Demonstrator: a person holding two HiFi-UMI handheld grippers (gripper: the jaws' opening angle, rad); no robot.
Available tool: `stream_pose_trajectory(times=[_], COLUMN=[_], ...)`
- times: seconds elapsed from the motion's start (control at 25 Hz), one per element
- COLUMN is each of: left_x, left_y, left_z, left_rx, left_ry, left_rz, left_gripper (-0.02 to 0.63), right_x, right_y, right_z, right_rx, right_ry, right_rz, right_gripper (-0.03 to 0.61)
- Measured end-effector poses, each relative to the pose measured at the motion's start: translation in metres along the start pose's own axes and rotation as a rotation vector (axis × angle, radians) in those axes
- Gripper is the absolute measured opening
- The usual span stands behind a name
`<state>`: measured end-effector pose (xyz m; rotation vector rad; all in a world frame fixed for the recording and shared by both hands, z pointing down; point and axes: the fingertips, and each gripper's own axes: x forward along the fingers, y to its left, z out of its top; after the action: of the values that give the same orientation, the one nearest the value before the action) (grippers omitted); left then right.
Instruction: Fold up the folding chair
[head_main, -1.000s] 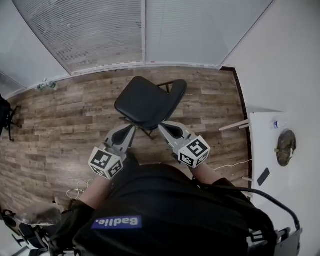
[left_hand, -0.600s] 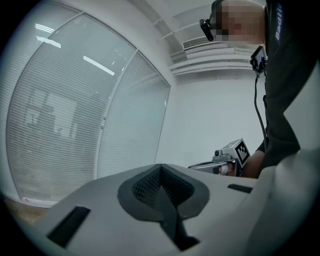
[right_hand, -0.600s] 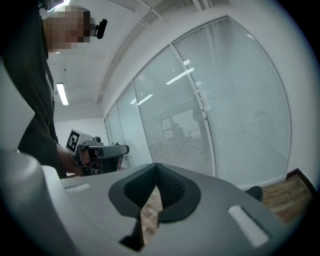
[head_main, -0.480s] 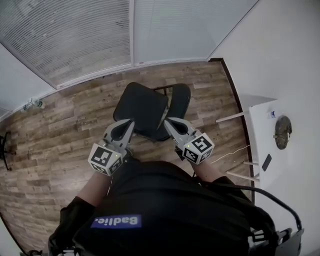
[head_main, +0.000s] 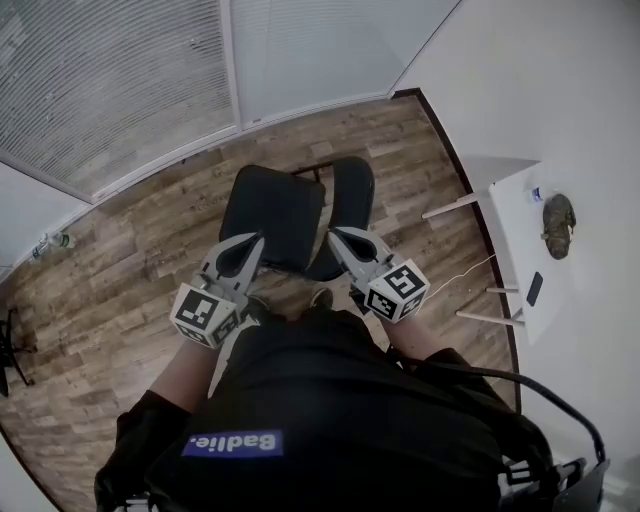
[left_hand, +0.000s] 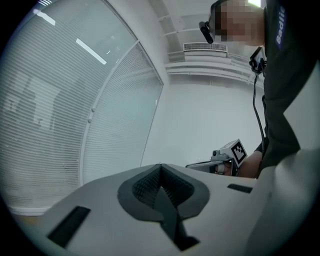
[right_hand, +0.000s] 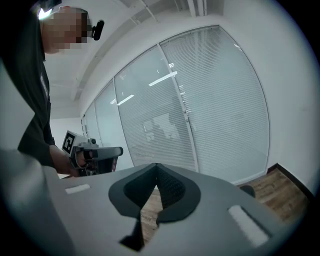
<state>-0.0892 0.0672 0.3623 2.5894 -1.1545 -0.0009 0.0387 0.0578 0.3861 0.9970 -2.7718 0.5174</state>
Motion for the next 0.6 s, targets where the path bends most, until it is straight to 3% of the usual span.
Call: stream_pose_trajectory(times=[0.32, 0.6], left_x=[0.049, 0.096], left_y=[-0.016, -0.028], left_z=[-0.004, -0.009], left_rx=[-0.015, 0.000], left_ry=[0.040, 0.081], left_rz=[-0.018, 0.020], left_gripper=[0.005, 0.005], right_x=[-0.024, -0.045], right_y=[-0.059, -0.111], right_z=[-0.017, -0.030], right_rx=[0.070, 0.099], right_ry=[0.008, 0.037], right_rz=[-0.057, -0.061], right_gripper=[0.002, 0.003])
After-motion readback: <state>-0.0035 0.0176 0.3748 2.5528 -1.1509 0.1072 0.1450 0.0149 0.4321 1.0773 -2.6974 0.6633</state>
